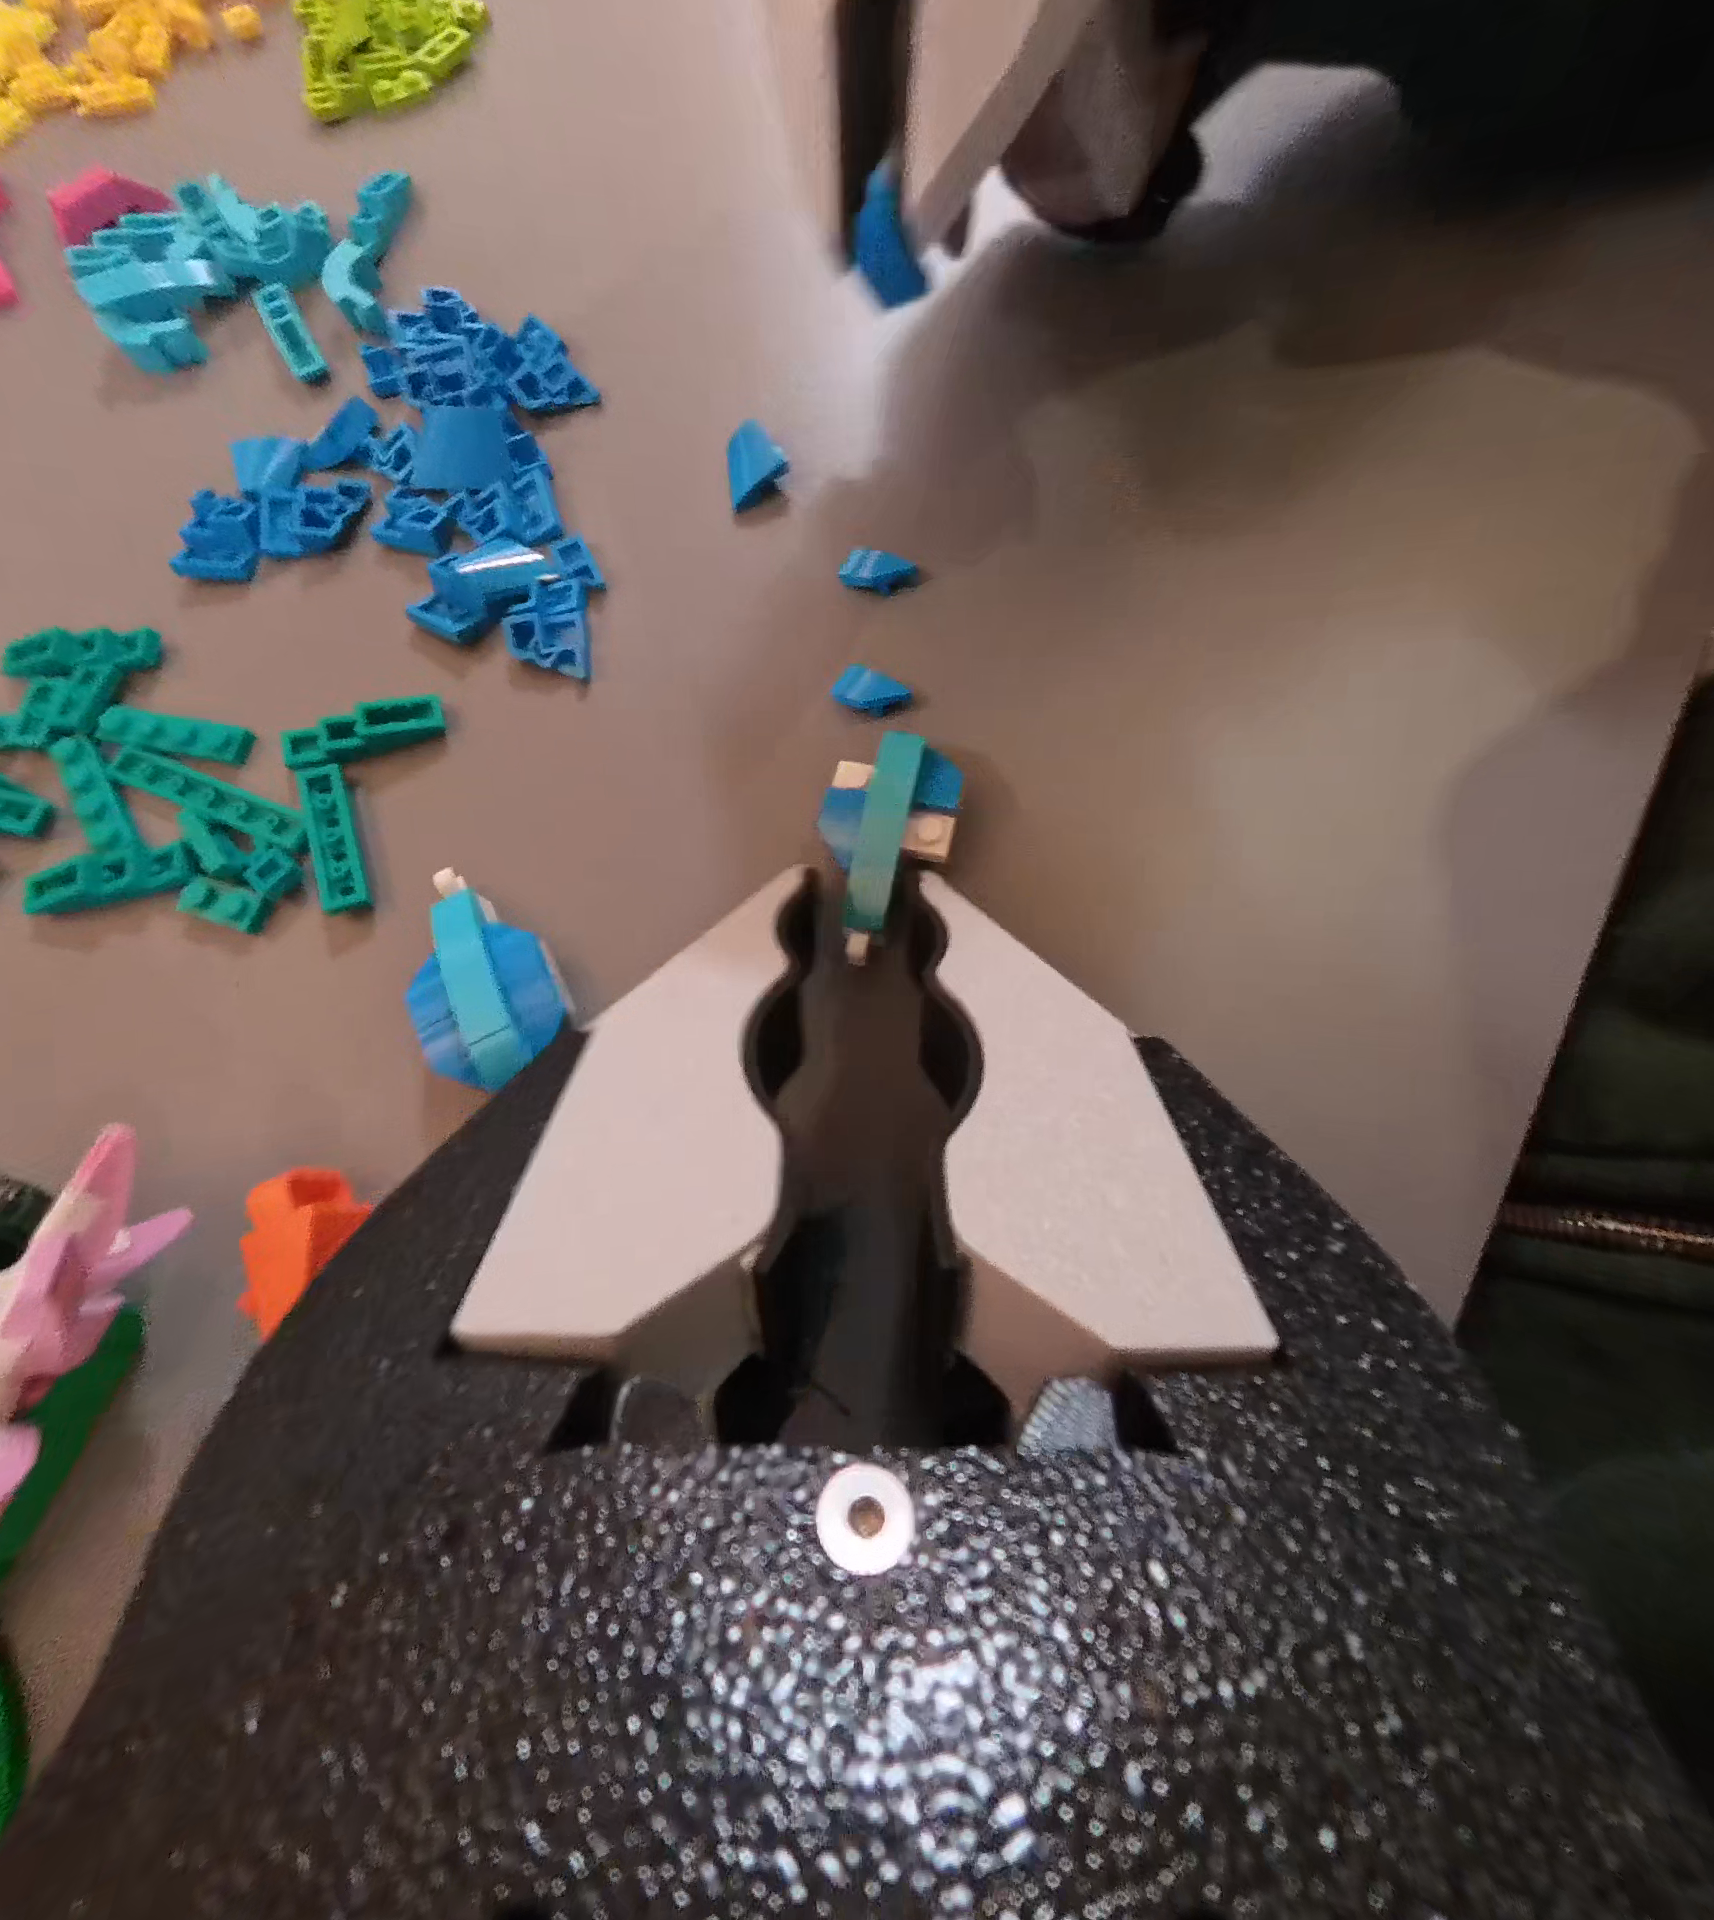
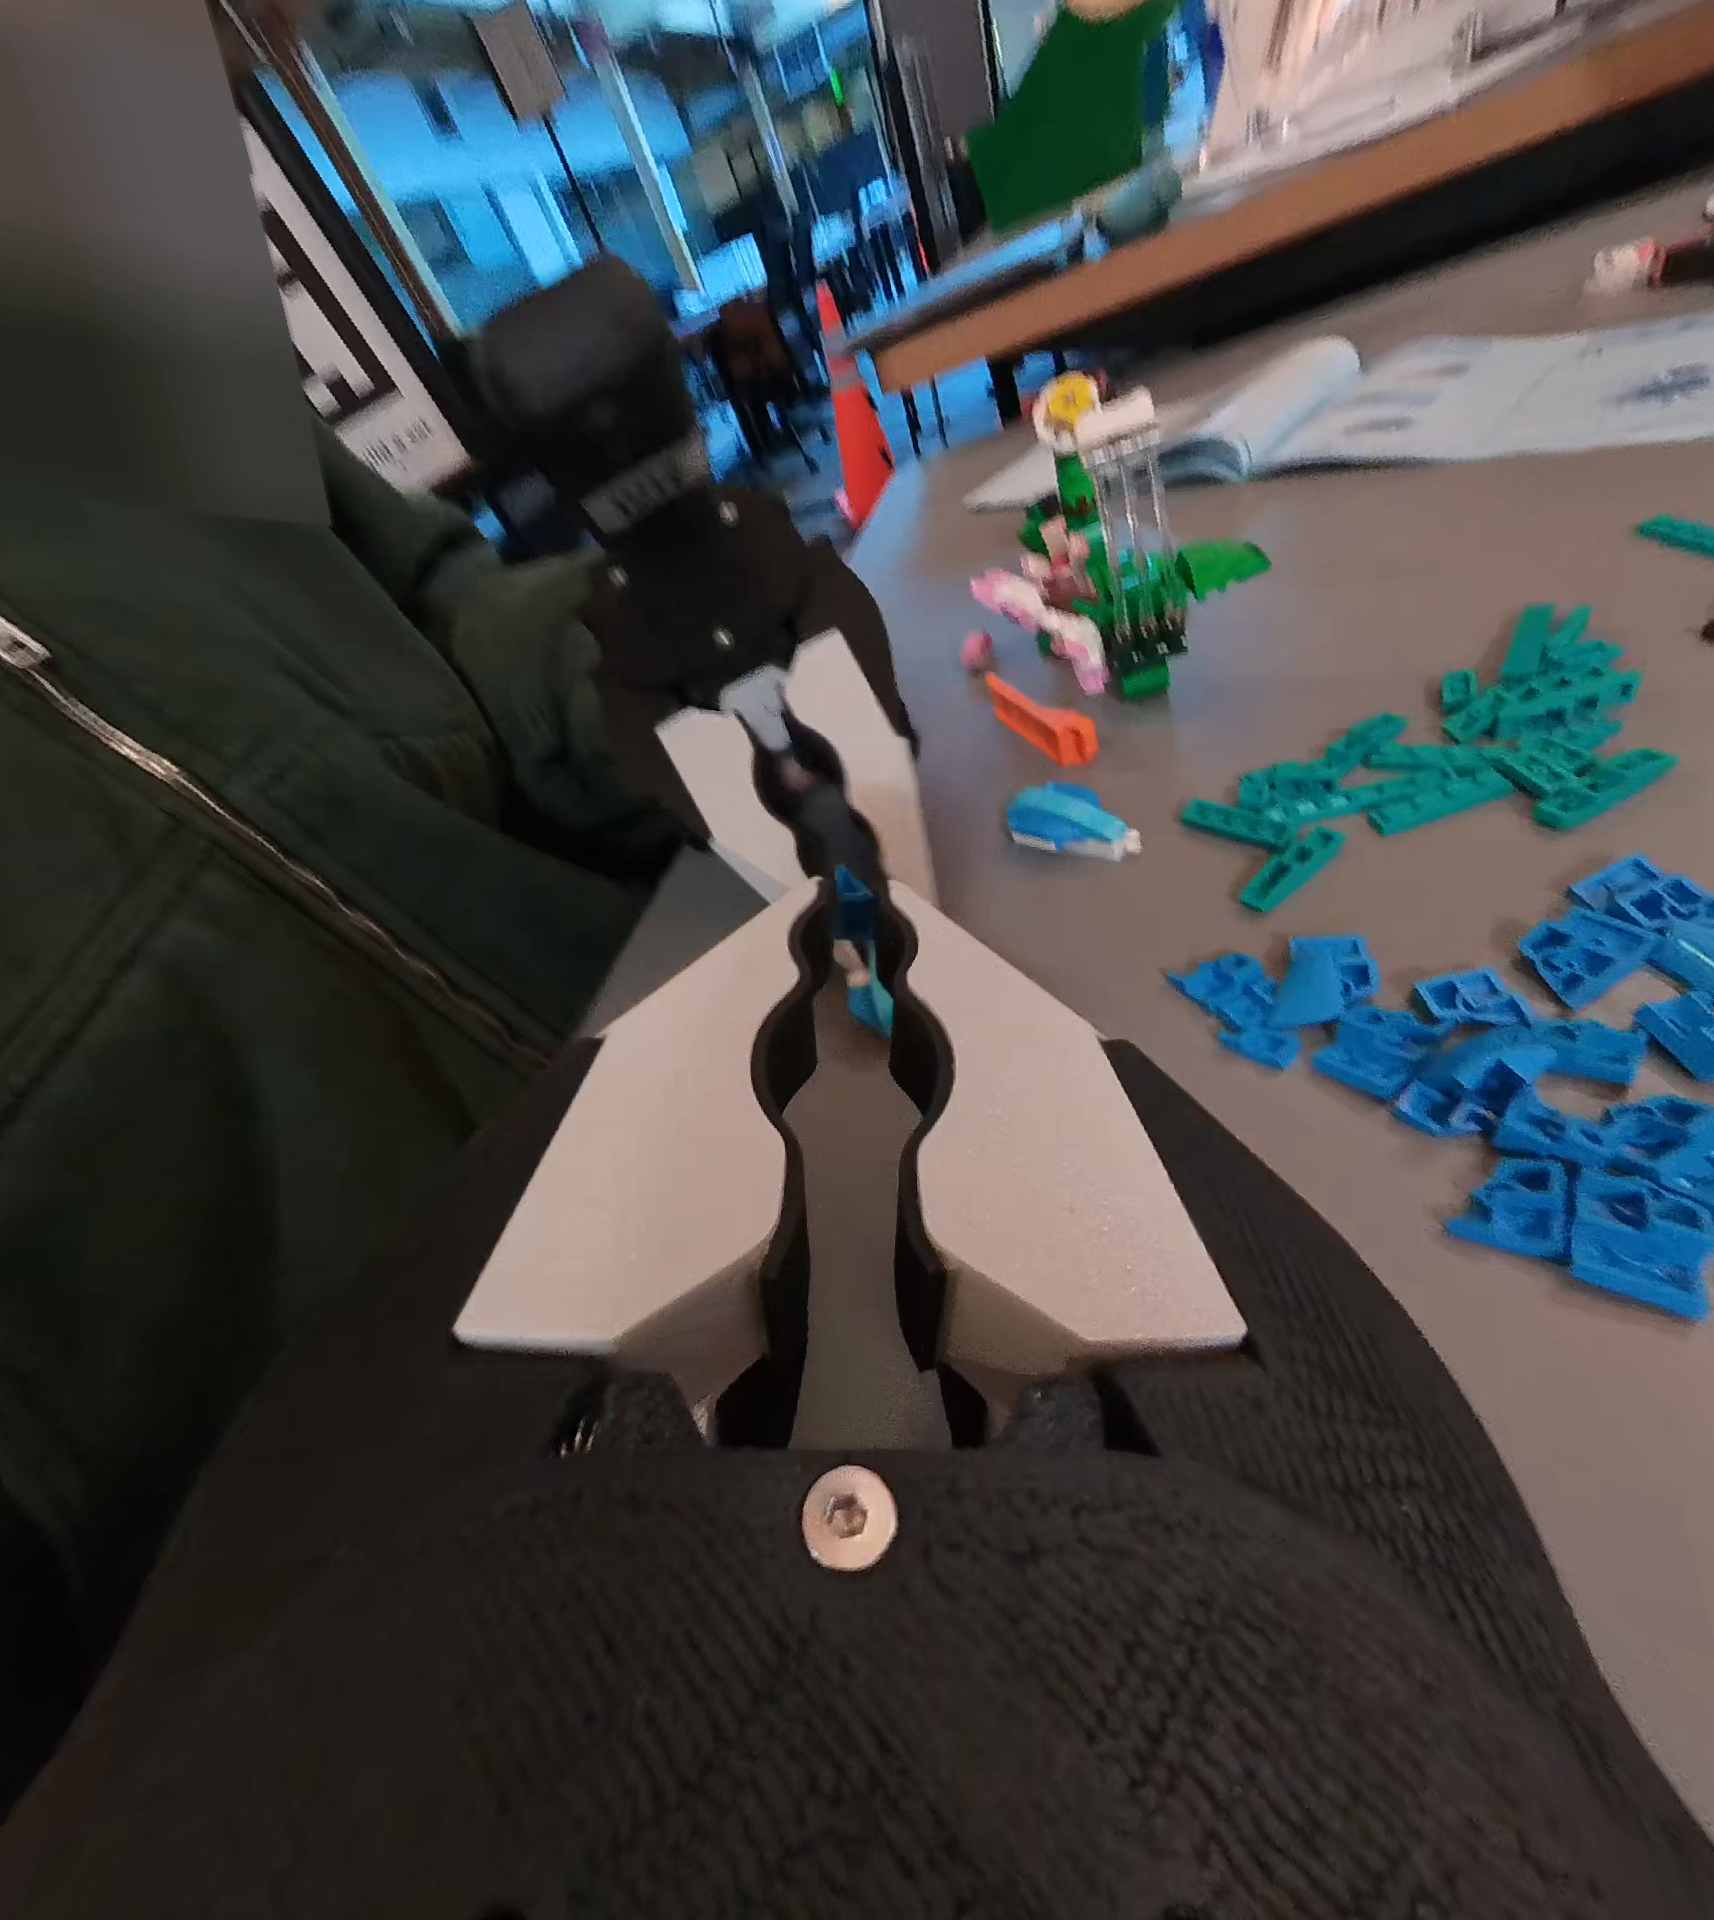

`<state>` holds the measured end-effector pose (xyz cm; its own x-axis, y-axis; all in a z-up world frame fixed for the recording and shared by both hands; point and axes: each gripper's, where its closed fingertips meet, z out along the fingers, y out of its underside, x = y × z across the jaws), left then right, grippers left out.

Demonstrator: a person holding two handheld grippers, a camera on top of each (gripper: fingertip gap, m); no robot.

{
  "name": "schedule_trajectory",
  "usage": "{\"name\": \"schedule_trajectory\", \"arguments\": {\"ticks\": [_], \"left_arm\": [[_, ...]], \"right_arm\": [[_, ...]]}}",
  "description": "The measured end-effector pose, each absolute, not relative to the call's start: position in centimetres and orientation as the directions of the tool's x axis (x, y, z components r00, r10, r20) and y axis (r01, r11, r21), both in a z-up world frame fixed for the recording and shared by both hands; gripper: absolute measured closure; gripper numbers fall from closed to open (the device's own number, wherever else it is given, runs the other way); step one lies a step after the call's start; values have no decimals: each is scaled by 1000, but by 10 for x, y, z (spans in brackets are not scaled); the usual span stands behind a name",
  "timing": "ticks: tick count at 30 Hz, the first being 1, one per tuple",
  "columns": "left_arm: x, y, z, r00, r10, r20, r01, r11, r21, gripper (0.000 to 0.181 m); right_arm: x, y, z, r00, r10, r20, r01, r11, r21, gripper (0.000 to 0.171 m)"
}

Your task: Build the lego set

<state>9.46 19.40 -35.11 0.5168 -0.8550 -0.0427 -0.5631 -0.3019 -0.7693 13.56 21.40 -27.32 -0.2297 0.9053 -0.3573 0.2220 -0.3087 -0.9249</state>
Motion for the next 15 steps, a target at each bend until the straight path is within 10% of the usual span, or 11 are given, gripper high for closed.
{"name": "schedule_trajectory", "arguments": {"ticks": [1,15], "left_arm": [[91,197,-349,537,-841,-59,-559,-302,-772,152],[165,186,-219,458,-878,141,6,-155,-988,164]], "right_arm": [[136,213,-266,-244,898,-367,181,-329,-927,166],[151,182,-208,-411,881,-235,-157,-322,-934,166]]}}
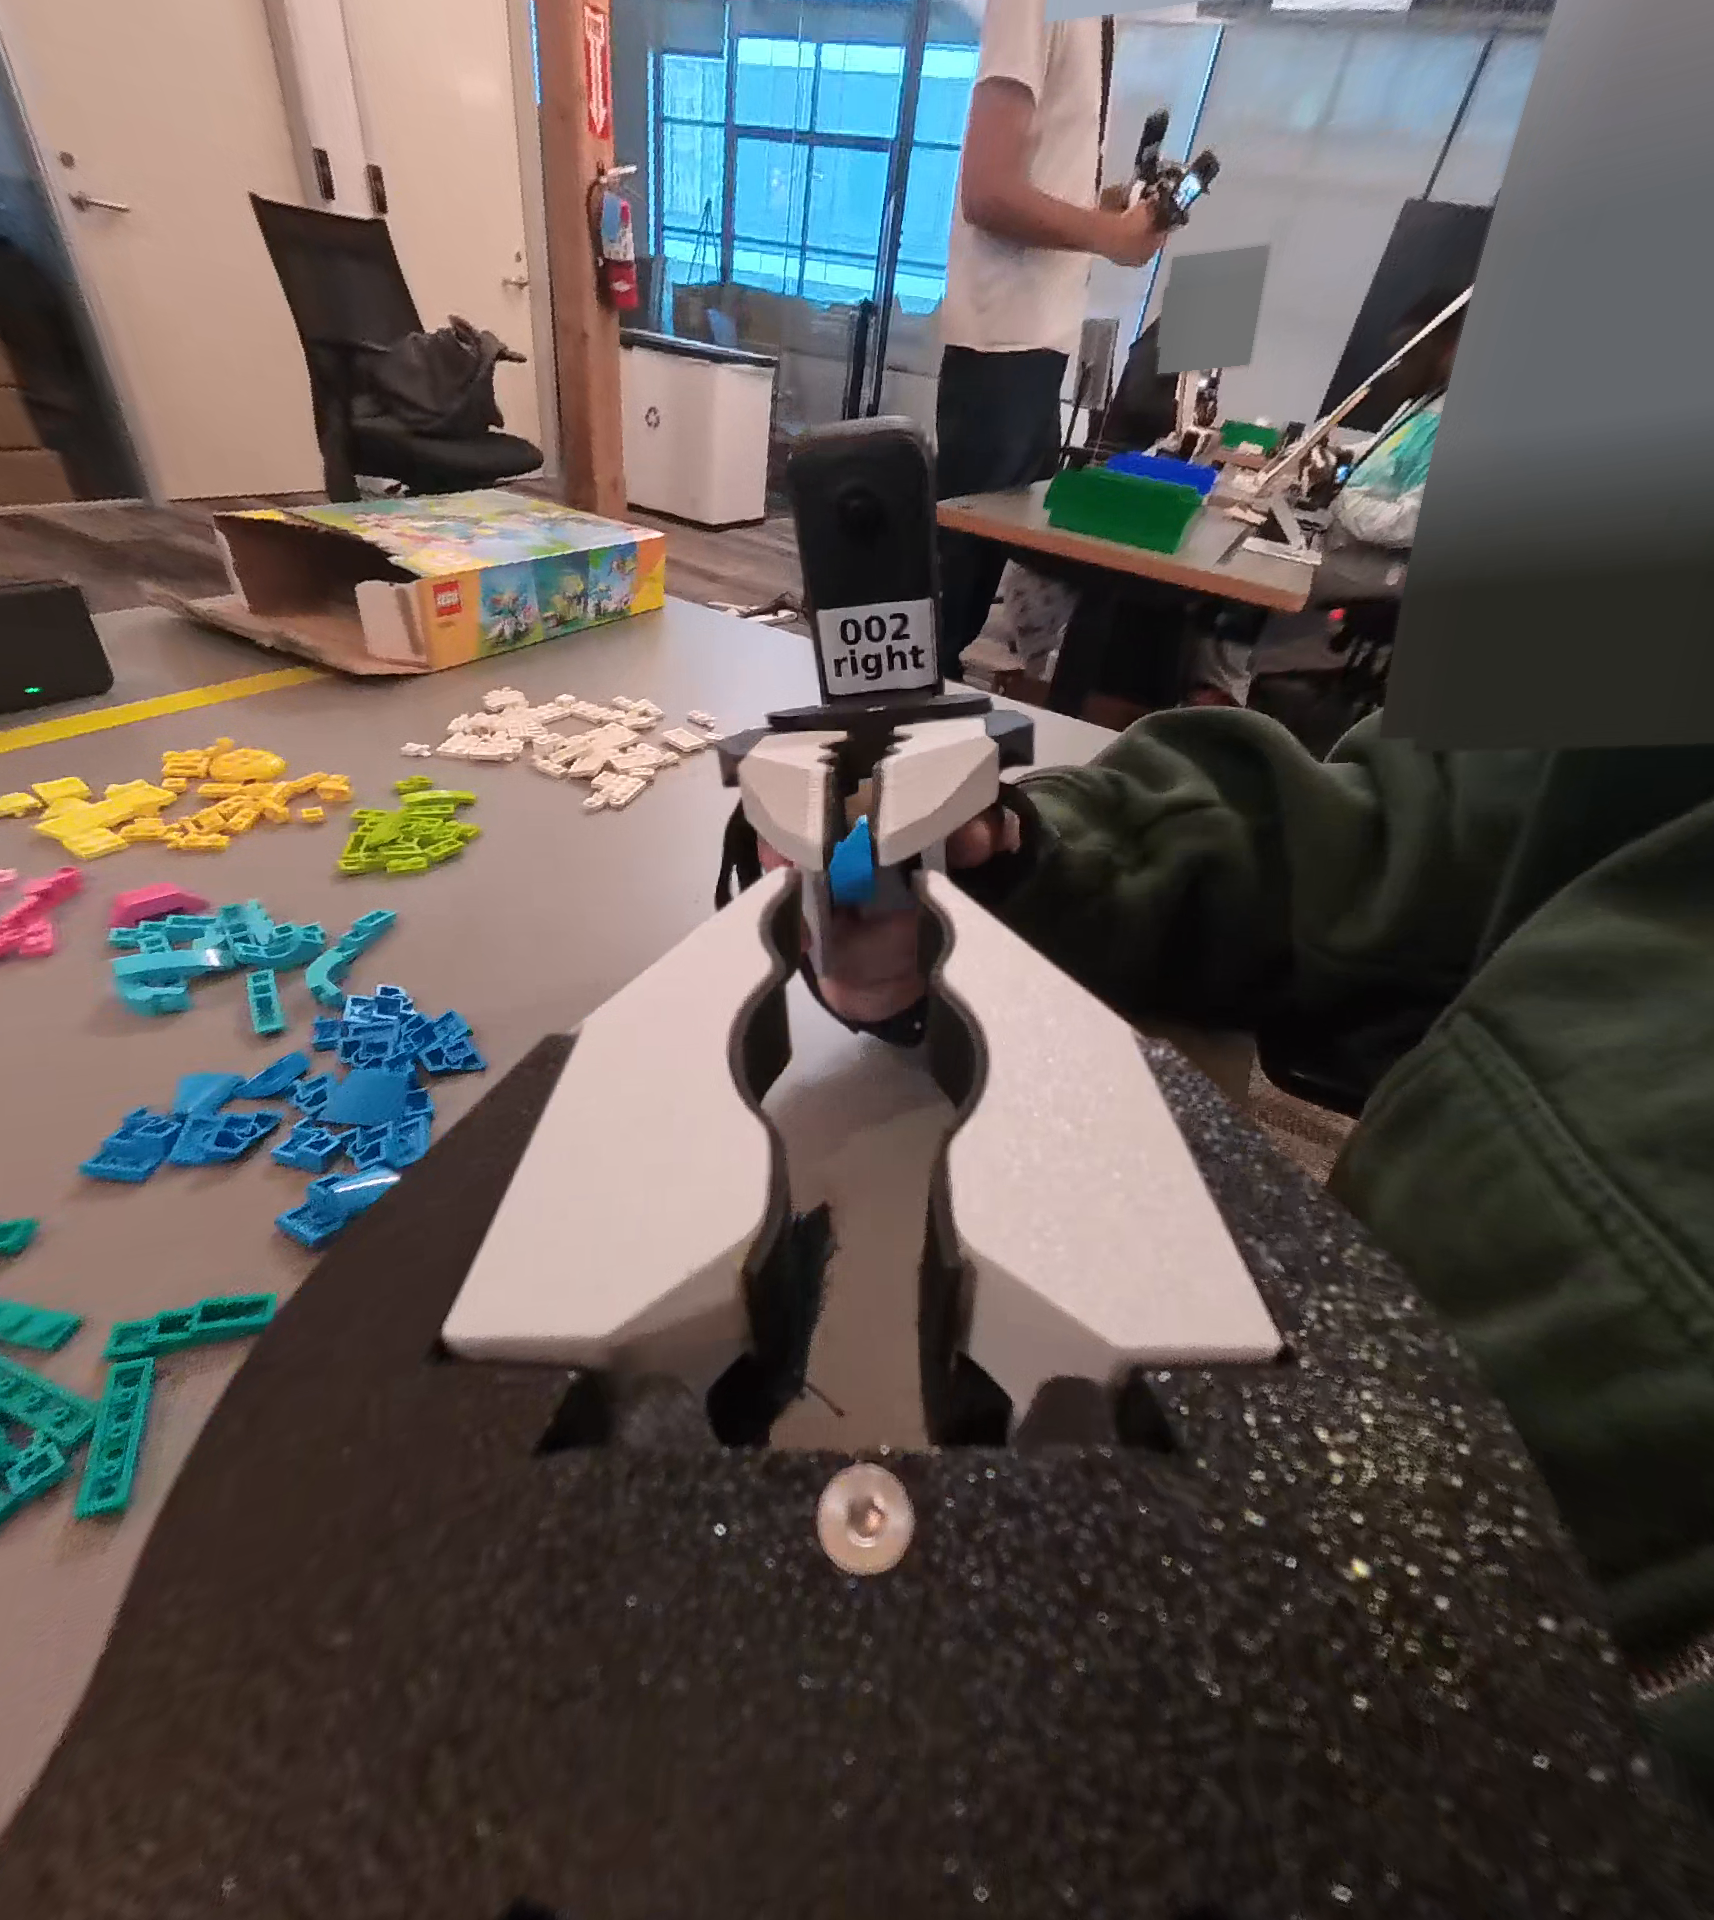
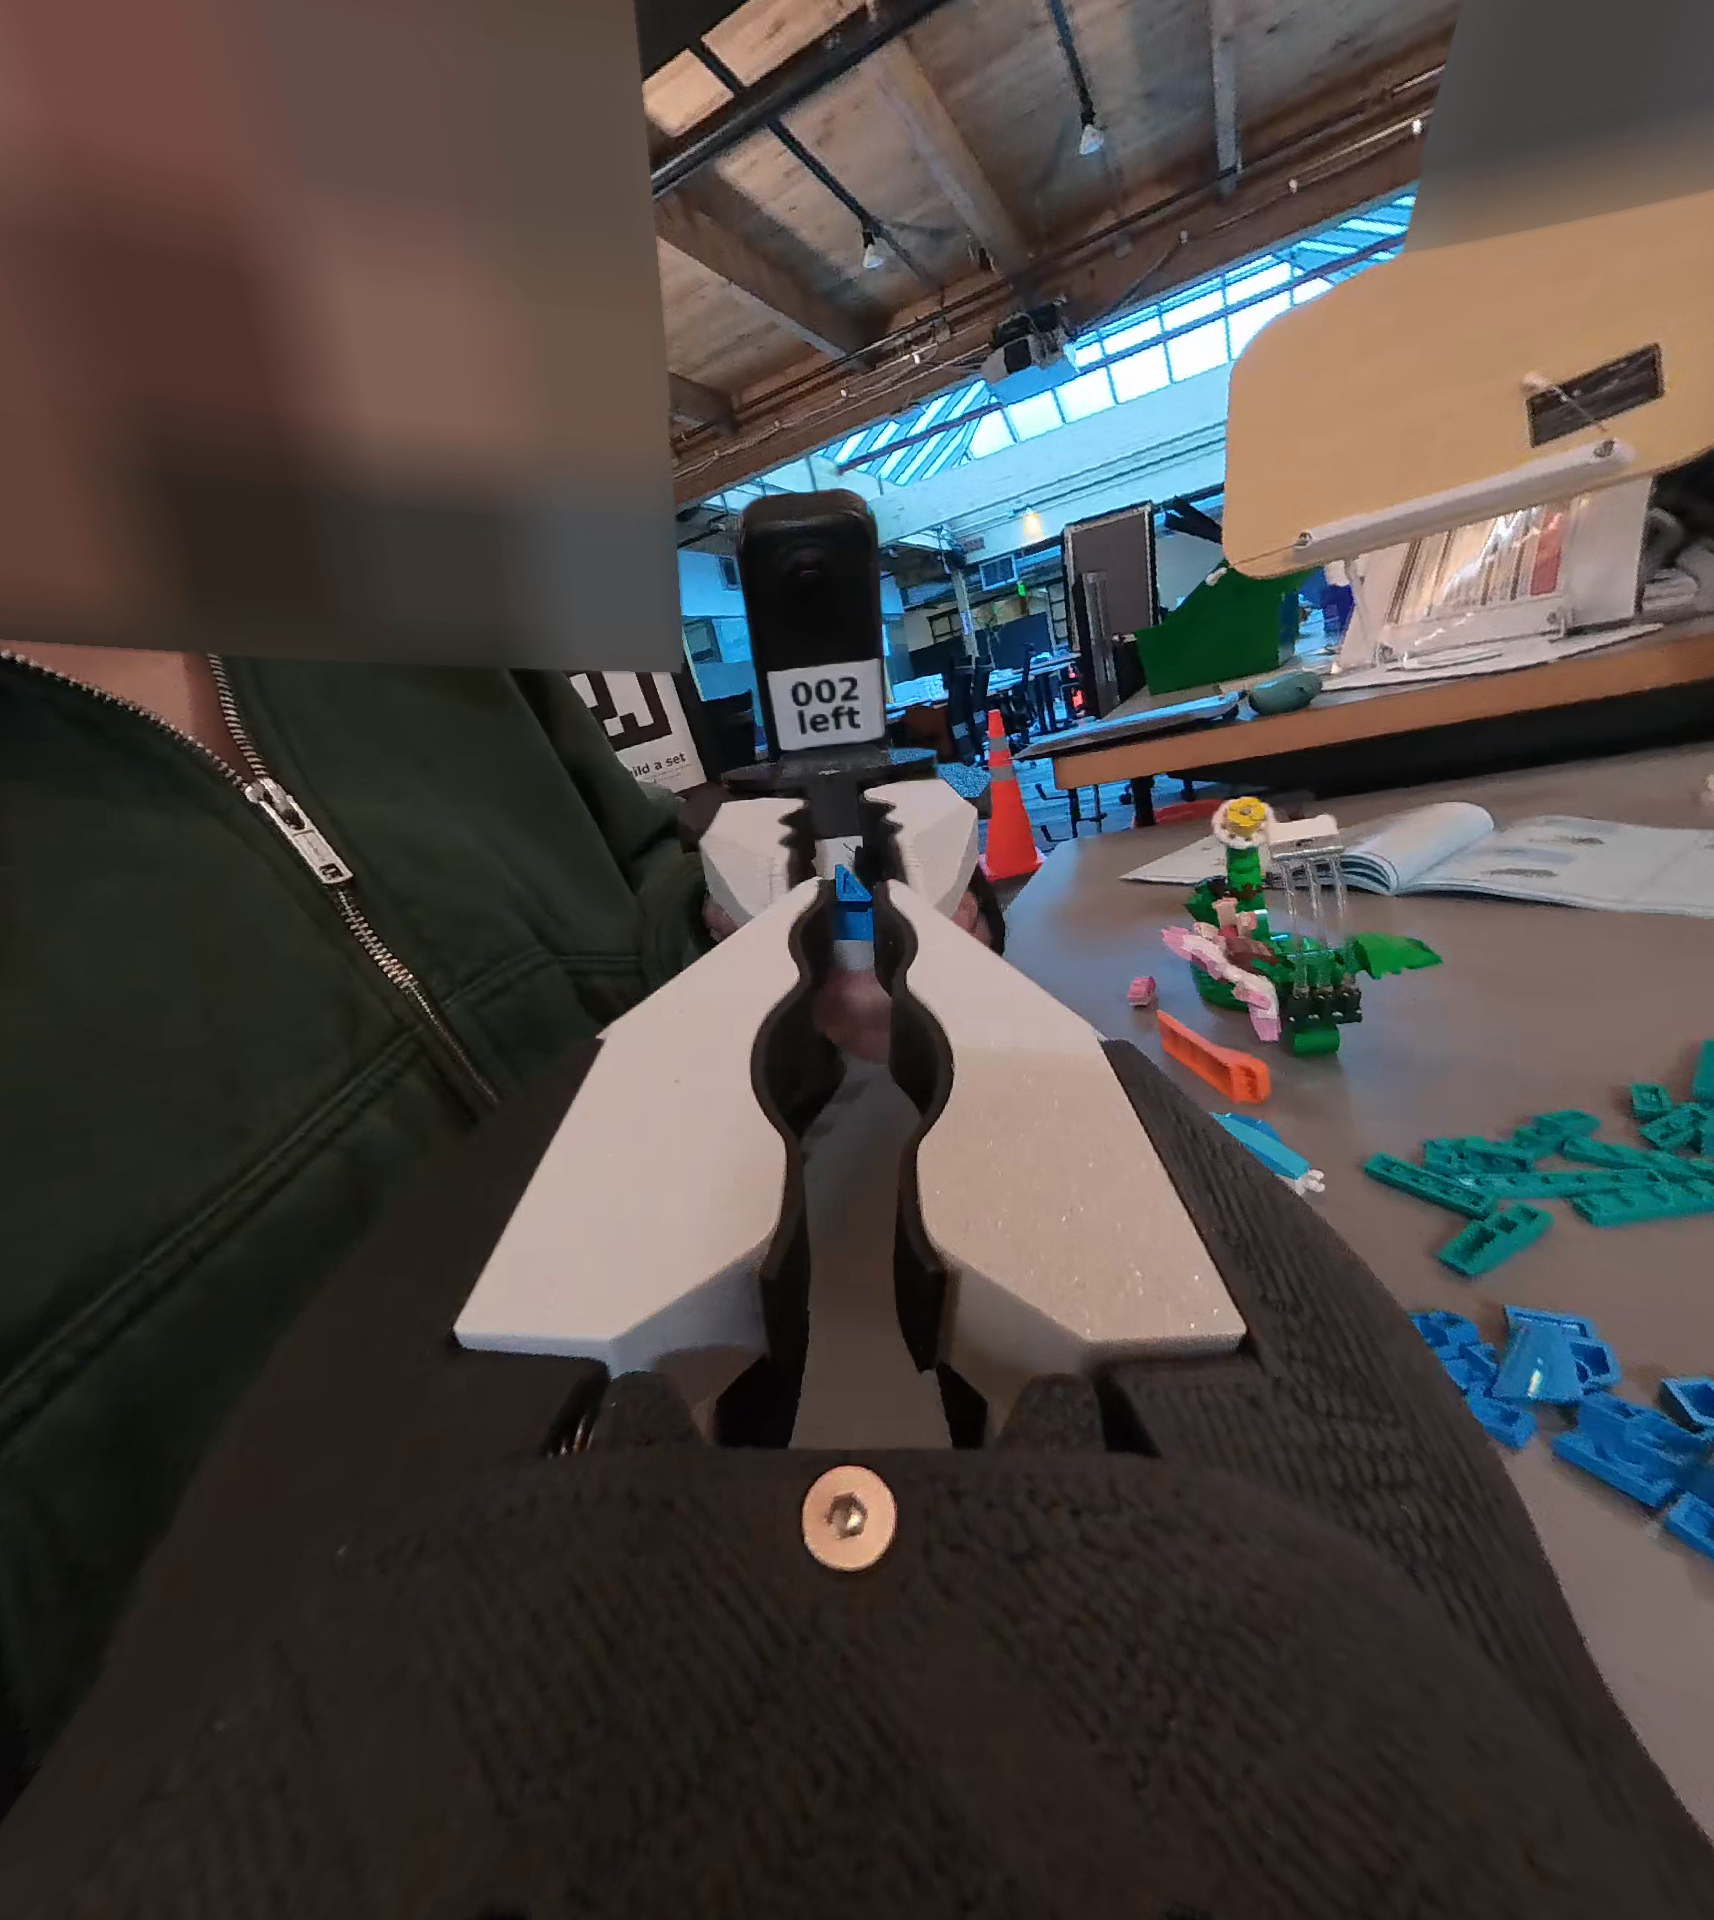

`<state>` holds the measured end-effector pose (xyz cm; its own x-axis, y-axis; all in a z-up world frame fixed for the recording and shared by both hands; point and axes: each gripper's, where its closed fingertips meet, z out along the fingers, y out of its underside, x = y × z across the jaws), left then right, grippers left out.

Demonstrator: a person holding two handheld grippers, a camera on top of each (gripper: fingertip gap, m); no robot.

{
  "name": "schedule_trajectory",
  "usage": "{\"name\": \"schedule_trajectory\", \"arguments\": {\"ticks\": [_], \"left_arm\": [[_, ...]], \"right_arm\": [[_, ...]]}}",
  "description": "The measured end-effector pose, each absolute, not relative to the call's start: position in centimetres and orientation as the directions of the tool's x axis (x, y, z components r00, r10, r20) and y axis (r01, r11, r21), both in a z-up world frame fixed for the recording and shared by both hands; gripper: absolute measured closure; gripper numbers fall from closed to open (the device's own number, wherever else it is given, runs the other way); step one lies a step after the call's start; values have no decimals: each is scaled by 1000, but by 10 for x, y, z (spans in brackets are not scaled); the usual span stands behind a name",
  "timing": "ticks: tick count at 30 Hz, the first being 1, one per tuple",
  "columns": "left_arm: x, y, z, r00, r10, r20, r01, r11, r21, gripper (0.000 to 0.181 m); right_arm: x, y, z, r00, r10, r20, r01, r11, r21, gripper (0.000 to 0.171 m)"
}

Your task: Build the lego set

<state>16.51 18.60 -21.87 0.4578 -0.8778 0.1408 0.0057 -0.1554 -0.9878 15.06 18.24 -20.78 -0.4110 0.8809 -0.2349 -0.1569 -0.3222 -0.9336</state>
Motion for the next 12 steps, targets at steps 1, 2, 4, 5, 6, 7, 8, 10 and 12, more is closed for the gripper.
{"name": "schedule_trajectory", "arguments": {"ticks": [1,2,4,5,6,7,8,10,12], "left_arm": [[166,186,-219,464,-876,133,2,-149,-989,168],[167,187,-219,472,-873,124,-2,-142,-990,172],[170,187,-221,470,-875,118,-22,-146,-989,174],[172,186,-224,462,-879,118,-44,-156,-987,176],[173,186,-228,460,-880,116,-68,-165,-984,177],[173,185,-232,459,-882,109,-98,-171,-980,176],[174,185,-238,459,-883,96,-132,-175,-976,176],[173,186,-251,464,-884,57,-229,-182,-956,176],[173,184,-272,437,-899,23,-377,-206,-903,176]], "right_arm": [[152,181,-208,-411,883,-228,-158,-315,-936,166],[154,180,-208,-413,883,-221,-161,-310,-937,166],[157,180,-210,-407,889,-210,-159,-295,-942,166],[158,180,-213,-400,894,-203,-150,-283,-947,166],[159,180,-216,-395,897,-197,-133,-268,-954,166],[159,180,-221,-388,902,-190,-111,-250,-962,166],[159,179,-226,-376,909,-178,-85,-225,-971,165],[161,181,-239,-339,931,-137,-3,-147,-989,164],[166,188,-253,-292,953,-78,84,-56,-995,159]]}}
